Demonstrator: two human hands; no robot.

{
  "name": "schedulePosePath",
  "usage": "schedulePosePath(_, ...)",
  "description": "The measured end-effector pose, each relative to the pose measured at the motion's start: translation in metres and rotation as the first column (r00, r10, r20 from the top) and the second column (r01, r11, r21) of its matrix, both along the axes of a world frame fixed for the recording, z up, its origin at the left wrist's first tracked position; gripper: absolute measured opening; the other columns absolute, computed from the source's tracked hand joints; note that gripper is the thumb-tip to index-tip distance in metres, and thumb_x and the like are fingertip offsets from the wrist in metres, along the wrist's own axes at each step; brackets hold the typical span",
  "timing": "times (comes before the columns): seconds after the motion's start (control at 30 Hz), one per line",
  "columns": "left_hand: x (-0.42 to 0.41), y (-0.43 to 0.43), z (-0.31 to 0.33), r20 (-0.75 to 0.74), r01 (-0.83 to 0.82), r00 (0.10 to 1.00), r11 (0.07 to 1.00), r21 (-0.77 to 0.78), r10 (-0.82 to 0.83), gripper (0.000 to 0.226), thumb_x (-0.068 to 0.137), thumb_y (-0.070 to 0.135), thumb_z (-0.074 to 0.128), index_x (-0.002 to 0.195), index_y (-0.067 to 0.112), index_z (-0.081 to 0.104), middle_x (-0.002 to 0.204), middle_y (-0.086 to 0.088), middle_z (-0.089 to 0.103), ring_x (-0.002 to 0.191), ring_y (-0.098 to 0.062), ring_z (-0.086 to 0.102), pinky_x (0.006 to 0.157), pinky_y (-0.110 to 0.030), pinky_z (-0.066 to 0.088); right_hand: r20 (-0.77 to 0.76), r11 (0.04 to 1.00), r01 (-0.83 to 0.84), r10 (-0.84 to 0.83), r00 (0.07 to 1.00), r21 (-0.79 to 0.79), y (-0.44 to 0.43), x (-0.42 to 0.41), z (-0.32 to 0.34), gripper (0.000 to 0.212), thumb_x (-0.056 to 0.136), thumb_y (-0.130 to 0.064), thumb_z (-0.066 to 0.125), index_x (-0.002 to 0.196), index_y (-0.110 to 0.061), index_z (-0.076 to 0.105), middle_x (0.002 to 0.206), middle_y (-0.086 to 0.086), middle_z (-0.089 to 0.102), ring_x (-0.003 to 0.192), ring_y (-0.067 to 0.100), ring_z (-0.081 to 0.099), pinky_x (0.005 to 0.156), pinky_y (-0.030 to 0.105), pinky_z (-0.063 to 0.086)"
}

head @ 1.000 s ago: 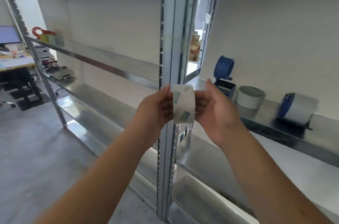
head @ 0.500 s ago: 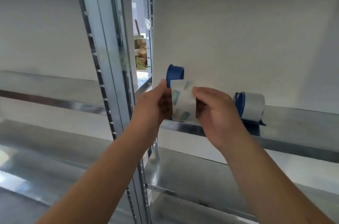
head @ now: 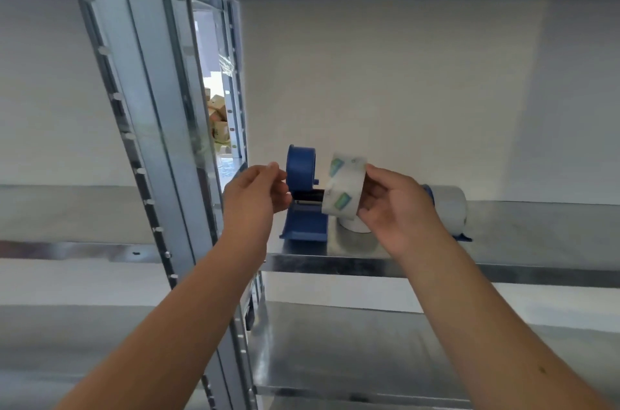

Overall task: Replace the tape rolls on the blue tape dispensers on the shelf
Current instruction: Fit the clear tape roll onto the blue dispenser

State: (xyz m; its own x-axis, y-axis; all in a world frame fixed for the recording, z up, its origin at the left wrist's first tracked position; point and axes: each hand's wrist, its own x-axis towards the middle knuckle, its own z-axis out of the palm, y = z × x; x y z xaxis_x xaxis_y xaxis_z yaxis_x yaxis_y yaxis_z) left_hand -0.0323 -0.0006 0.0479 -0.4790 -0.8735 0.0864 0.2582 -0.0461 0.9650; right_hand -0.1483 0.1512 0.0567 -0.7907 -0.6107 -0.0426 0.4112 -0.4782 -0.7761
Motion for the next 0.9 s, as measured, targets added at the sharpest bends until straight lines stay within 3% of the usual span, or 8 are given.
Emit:
schedulePosePath(0.1, -0.011, -0.008, 0.001, 0.026, -0.024, 0.999, 0.989, -0.144, 0.028, 0.012, 0.101, 0.027, 0.060, 0.094, 0.027, 0.071, 0.080, 0.002, 0.073, 0.070, -0.013, 0.069, 0.067, -0.025, 0.059, -0.003, 0.999, 0.019, -0.019, 1.000, 0.026, -0.010, -0.005, 0.003, 0.013, 0.100, -0.008, 0.059, 0.104, -0.002, 0.069, 0.085, 0.013, 0.079, 0.080, 0.023, 0.074, 0.076, 0.037, 0.060)
schedulePosePath(0.2, -0.022, -0.010, 0.004, 0.054, -0.026, 0.998, 0.969, -0.244, 0.040, 0.010, 0.101, 0.031, 0.055, 0.095, 0.034, 0.063, 0.095, 0.002, 0.070, 0.082, -0.016, 0.066, 0.078, -0.033, 0.056, -0.013, 0.998, 0.036, -0.035, 0.999, 0.058, -0.019, -0.009, 0.008, 0.011, 0.100, -0.008, 0.060, 0.105, -0.001, 0.068, 0.094, 0.016, 0.076, 0.086, 0.027, 0.072, 0.082, 0.043, 0.059)
schedulePosePath(0.37, -0.038, -0.019, 0.018, 0.112, 0.036, 0.994, 0.985, -0.168, -0.017, 0.022, 0.102, 0.042, 0.054, 0.084, 0.031, 0.061, 0.096, 0.001, 0.070, 0.093, -0.022, 0.069, 0.083, -0.037, 0.057, -0.007, 0.994, 0.036, -0.036, 0.999, 0.099, -0.032, -0.016, 0.020, 0.010, 0.099, -0.006, 0.060, 0.102, -0.001, 0.068, 0.097, 0.018, 0.074, 0.086, 0.029, 0.070, 0.082, 0.046, 0.057)
schedulePosePath(0.5, -0.052, -0.022, 0.028, 0.212, 0.051, 0.977, 0.991, -0.126, -0.023, 0.038, 0.104, 0.039, 0.052, 0.068, 0.027, 0.050, 0.072, 0.006, 0.055, 0.067, -0.012, 0.054, 0.062, -0.026, 0.040, -0.026, 0.992, 0.006, -0.003, 1.000, 0.125, -0.041, -0.018, 0.023, 0.012, 0.100, -0.007, 0.059, 0.105, -0.001, 0.069, 0.097, 0.017, 0.074, 0.086, 0.027, 0.070, 0.074, 0.040, 0.058)
schedulePosePath(0.57, -0.054, -0.024, 0.026, 0.215, 0.065, 0.976, 0.989, -0.136, -0.034, 0.040, 0.105, 0.037, 0.051, 0.067, 0.027, 0.047, 0.070, 0.006, 0.051, 0.064, -0.012, 0.049, 0.060, -0.025, 0.036, -0.041, 0.990, -0.005, 0.011, 0.999, 0.138, -0.046, -0.016, 0.022, 0.013, 0.101, -0.008, 0.057, 0.102, -0.002, 0.069, 0.095, 0.016, 0.073, 0.083, 0.026, 0.069, 0.075, 0.039, 0.057)
schedulePosePath(0.7, -0.049, -0.025, 0.014, 0.179, 0.138, 0.979, 0.968, -0.209, -0.100, 0.033, 0.107, 0.040, 0.045, 0.081, 0.023, 0.057, 0.081, -0.002, 0.058, 0.077, -0.017, 0.056, 0.063, -0.025, 0.042, -0.034, 0.989, -0.038, 0.043, 0.998, 0.142, -0.055, -0.010, 0.020, 0.017, 0.102, -0.007, 0.055, 0.111, 0.001, 0.067, 0.106, 0.021, 0.069, 0.099, 0.033, 0.064, 0.094, 0.048, 0.053)
schedulePosePath(0.8, -0.048, -0.025, 0.012, 0.139, 0.135, 0.984, 0.971, -0.198, -0.109, 0.038, 0.108, 0.040, 0.046, 0.078, 0.025, 0.064, 0.078, 0.004, 0.068, 0.070, -0.009, 0.065, 0.056, -0.015, 0.051, -0.049, 0.990, -0.005, 0.012, 0.999, 0.144, -0.059, -0.006, 0.022, 0.020, 0.101, -0.007, 0.055, 0.116, 0.000, 0.067, 0.109, 0.020, 0.069, 0.097, 0.031, 0.066, 0.083, 0.045, 0.055)
schedulePosePath(0.9, -0.048, -0.027, 0.011, 0.139, 0.168, 0.980, 0.967, -0.190, -0.143, 0.039, 0.108, 0.036, 0.046, 0.085, 0.017, 0.071, 0.087, -0.006, 0.073, 0.077, -0.015, 0.069, 0.058, -0.017, 0.054, -0.083, 0.987, 0.010, 0.003, 0.997, 0.162, -0.063, -0.004, 0.023, 0.027, 0.103, -0.009, 0.055, 0.124, 0.004, 0.066, 0.118, 0.021, 0.071, 0.106, 0.034, 0.069, 0.078, 0.044, 0.058)
